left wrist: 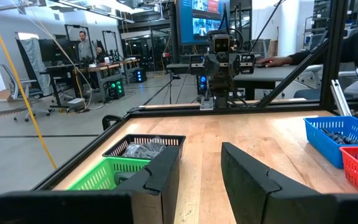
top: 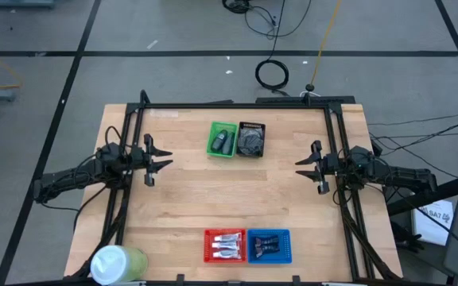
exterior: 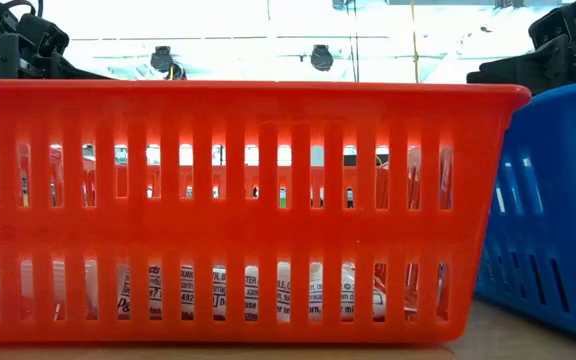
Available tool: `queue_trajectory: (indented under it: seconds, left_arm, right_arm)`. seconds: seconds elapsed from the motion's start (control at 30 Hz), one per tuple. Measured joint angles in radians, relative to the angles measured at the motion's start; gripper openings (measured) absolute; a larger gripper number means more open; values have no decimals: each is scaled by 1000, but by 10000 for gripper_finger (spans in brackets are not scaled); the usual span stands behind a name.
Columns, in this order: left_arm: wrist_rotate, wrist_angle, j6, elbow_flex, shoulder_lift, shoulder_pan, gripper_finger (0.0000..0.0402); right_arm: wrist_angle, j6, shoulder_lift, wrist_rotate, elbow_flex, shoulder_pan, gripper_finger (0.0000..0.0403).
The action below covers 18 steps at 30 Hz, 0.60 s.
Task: Pick & Place Travel size toiletries
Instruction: Return to Home Position
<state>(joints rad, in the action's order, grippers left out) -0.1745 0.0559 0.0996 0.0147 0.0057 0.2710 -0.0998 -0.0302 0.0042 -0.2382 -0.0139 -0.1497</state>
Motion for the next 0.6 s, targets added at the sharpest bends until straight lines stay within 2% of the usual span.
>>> queue_trajectory:
  seconds: [0.6]
  left_arm:
    - [0,0,0,0,0,0,115]
  right_arm:
    - [0,0,0,0,0,0,119]
